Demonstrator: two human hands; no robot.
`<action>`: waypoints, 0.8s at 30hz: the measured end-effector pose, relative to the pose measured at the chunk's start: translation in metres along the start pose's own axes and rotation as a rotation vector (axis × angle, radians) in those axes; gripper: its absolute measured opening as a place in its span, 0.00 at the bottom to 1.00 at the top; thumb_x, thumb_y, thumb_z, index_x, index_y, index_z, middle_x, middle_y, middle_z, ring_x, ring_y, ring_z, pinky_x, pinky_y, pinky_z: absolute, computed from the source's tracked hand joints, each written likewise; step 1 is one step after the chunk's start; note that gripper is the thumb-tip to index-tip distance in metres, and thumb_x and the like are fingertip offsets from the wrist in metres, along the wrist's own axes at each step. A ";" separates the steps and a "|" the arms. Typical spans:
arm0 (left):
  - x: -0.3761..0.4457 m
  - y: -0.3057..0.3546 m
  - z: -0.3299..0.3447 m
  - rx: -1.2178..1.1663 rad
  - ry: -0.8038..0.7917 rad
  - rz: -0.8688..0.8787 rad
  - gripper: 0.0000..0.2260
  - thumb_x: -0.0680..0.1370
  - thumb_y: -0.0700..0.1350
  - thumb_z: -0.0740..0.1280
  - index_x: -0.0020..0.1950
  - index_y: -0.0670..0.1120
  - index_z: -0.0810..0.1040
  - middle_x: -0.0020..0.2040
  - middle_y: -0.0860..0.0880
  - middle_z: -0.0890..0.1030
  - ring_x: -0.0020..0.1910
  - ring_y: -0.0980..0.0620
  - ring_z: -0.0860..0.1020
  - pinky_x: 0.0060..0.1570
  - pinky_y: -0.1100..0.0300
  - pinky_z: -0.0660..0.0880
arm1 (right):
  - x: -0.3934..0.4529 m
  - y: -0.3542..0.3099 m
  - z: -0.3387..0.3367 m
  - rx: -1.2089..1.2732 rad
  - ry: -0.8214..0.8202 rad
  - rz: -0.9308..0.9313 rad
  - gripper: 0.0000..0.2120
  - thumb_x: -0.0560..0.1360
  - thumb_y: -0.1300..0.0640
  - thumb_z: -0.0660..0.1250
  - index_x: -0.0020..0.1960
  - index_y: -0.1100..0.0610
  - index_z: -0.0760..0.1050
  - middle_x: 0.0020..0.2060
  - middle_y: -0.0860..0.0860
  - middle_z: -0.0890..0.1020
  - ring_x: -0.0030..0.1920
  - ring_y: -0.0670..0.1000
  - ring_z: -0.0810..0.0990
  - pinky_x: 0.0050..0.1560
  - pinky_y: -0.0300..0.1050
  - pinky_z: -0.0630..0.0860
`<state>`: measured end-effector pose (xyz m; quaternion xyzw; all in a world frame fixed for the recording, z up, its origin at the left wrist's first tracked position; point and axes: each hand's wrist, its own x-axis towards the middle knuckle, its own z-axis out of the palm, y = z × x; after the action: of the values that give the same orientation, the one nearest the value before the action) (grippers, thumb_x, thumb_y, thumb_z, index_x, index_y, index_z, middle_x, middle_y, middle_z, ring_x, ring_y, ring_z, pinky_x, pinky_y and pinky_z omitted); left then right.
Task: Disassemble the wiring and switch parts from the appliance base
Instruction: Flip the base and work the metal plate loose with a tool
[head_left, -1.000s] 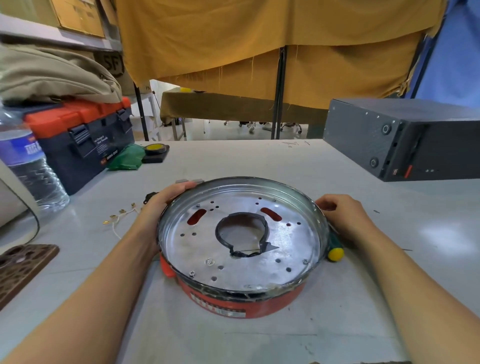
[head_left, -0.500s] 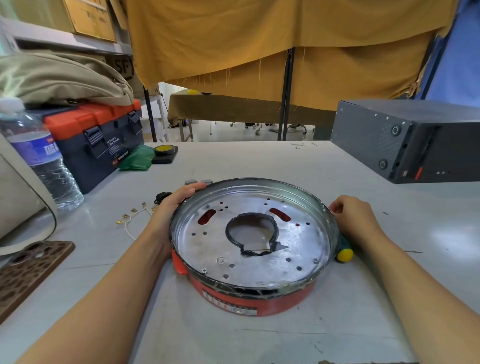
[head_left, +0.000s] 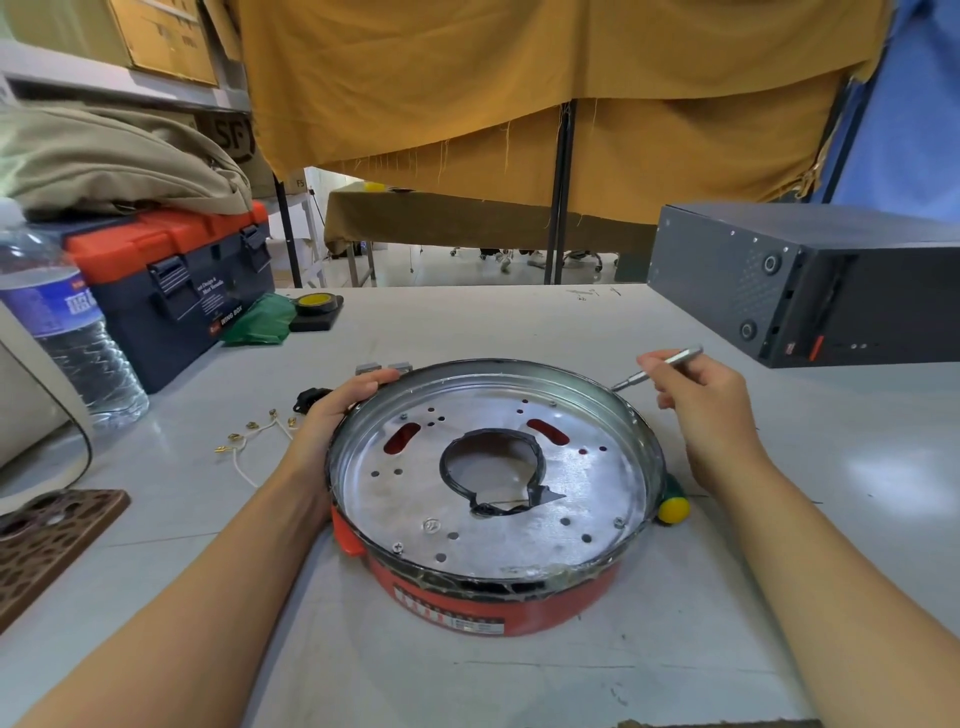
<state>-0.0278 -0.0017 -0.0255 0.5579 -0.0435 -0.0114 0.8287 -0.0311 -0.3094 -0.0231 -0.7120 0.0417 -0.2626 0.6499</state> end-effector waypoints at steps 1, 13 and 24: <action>0.000 0.000 0.000 -0.006 0.000 -0.006 0.10 0.78 0.40 0.58 0.52 0.43 0.79 0.43 0.52 0.85 0.39 0.55 0.84 0.31 0.66 0.77 | -0.001 -0.003 0.001 0.061 0.020 0.011 0.05 0.75 0.58 0.68 0.42 0.52 0.81 0.30 0.45 0.73 0.30 0.42 0.69 0.39 0.35 0.72; 0.002 -0.003 -0.005 0.009 0.012 -0.025 0.10 0.75 0.38 0.60 0.46 0.47 0.80 0.43 0.48 0.82 0.34 0.53 0.82 0.30 0.64 0.77 | -0.011 -0.051 0.020 0.300 -0.394 0.089 0.14 0.80 0.52 0.60 0.46 0.59 0.79 0.33 0.52 0.82 0.33 0.46 0.80 0.35 0.39 0.79; 0.012 -0.002 -0.004 0.190 0.024 -0.043 0.15 0.78 0.37 0.59 0.64 0.40 0.73 0.50 0.47 0.80 0.38 0.59 0.82 0.31 0.70 0.75 | -0.023 -0.093 0.108 -0.106 -0.810 0.024 0.05 0.76 0.63 0.66 0.48 0.64 0.77 0.30 0.53 0.80 0.32 0.49 0.78 0.35 0.39 0.79</action>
<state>-0.0153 0.0006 -0.0285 0.6348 -0.0225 -0.0186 0.7722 -0.0311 -0.1882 0.0557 -0.7899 -0.1957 0.0491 0.5791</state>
